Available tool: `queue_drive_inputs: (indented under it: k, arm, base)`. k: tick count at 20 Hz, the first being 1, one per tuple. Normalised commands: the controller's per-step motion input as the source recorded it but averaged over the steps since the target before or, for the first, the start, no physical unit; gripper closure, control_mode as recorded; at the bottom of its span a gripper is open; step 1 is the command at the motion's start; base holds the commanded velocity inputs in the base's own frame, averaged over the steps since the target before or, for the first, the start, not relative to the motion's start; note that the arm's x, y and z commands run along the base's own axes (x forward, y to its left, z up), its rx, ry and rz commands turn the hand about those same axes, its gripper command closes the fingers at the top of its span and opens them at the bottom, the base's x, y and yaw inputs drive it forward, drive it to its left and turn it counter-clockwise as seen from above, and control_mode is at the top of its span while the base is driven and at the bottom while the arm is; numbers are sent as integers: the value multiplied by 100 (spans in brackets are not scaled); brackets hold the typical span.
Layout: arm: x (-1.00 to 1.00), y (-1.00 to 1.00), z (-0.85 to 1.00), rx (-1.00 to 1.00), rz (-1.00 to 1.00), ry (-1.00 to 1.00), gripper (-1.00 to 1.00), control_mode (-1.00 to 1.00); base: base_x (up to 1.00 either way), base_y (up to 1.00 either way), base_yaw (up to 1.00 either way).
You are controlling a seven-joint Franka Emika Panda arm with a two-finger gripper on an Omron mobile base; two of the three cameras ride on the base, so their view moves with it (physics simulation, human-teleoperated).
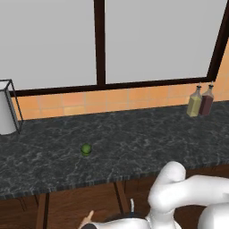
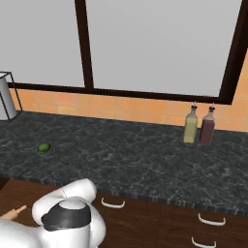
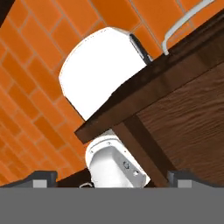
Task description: Pick the rolling pin from the drawer and place it on the counter.
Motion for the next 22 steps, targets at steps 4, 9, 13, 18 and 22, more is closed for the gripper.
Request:
queue_drive_inputs:
  k: [4,9,13,18,22]
  arm:
    - [100,-13,50,18,26,-8,-100,-100]
    - [100,1,19,13,33,14,-100,-100]
    - [67,6,-18,14,44,37,-100,-100]
    - [-3,88,-19,-1,9,7,-100,-100]
    - [5,80,-33,-3,8,7,-100,-100]
  base:
    - [0,0,0]
    - [0,0,0]
    - [0,0,0]
    - [0,0,0]
    - [0,0,0]
